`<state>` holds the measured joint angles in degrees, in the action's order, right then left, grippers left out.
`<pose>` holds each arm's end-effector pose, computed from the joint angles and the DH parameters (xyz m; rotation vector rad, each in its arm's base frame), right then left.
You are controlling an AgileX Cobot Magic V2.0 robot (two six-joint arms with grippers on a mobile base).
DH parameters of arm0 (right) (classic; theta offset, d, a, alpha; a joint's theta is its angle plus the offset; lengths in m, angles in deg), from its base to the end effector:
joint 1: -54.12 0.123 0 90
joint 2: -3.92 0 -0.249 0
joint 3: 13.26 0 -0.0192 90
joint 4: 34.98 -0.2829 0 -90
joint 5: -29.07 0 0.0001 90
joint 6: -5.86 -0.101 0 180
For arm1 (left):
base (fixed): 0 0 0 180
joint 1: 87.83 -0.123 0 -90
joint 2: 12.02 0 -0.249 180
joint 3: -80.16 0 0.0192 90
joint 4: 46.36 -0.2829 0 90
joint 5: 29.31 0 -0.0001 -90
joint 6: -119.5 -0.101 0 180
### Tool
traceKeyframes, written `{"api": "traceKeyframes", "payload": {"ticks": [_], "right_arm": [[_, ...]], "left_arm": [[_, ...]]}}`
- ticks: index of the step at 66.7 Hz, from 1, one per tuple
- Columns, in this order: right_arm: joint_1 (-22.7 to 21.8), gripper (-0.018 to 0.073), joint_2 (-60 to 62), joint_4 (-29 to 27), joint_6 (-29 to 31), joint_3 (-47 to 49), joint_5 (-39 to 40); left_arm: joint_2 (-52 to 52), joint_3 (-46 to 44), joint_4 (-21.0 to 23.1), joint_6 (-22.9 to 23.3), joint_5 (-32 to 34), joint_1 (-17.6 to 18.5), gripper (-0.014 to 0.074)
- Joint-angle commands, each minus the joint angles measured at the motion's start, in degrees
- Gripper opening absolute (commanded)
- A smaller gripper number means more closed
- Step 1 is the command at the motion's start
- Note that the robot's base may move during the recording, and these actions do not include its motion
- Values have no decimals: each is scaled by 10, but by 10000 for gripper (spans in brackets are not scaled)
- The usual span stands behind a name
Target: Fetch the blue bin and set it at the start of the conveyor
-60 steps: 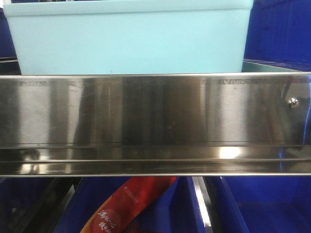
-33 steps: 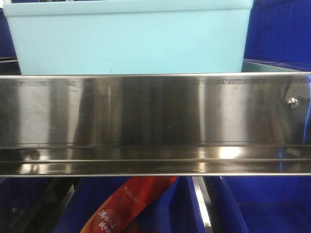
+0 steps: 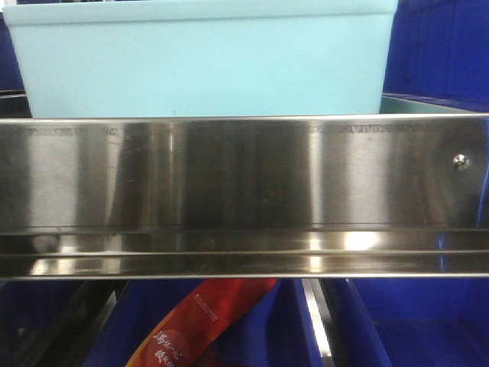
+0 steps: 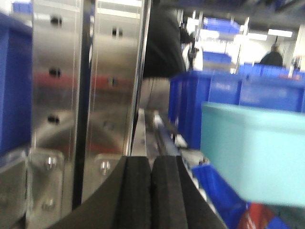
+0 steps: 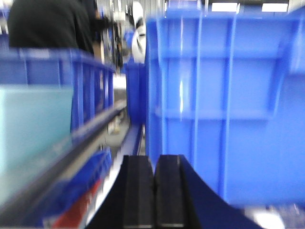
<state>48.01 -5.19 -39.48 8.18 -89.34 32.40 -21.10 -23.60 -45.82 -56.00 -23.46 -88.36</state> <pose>0.1336 -0.0148 0.2195 0.1070 1.4252 -0.0599 0.1338 0.0013 0.2229 -0.0682 1.3856 -0.0650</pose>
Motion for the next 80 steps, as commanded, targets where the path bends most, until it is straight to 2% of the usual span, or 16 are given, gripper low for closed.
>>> {"api": "traceKeyframes", "payload": {"ticks": [1,5,9,14,21,26,32,36,41,47,56,63,70,80], "right_arm": [[1,-162,2,-3,0,22,12],[1,-162,2,-3,0,76,-62],[1,-147,2,-3,0,125,-133],[1,-55,-1,-3,0,190,-184],[1,206,-38,-3,0,261,-217],[1,421,-78,-4,0,295,-217],[1,565,-115,0,0,303,-195],[1,564,-135,0,0,310,-187],[4,550,-168,0,5,334,-201],[24,547,-211,-2,40,377,-234],[80,547,-281,-31,48,447,-278],[136,547,-355,-39,48,510,-334],[176,547,-442,-39,48,578,-402],[187,547,-562,-39,19,679,-479]], "left_arm": [[2,-30,3,0,9,4,-111],[2,-72,3,0,-38,4,-106],[2,-123,-14,0,-113,4,-70],[-11,-187,-26,0,-185,4,18],[-50,-270,-24,0,-261,4,209],[-83,-315,-23,0,-274,4,353],[-122,-341,-28,0,-271,4,459],[-147,-354,-25,-6,-277,4,477],[-187,-381,8,-55,-311,4,477],[-236,-420,56,-122,-348,15,477],[-308,-471,83,-122,-357,74,477],[-379,-522,83,-122,-404,111,477],[-456,-580,84,-120,-462,125,477],[-567,-676,84,-114,-521,127,477]]}}
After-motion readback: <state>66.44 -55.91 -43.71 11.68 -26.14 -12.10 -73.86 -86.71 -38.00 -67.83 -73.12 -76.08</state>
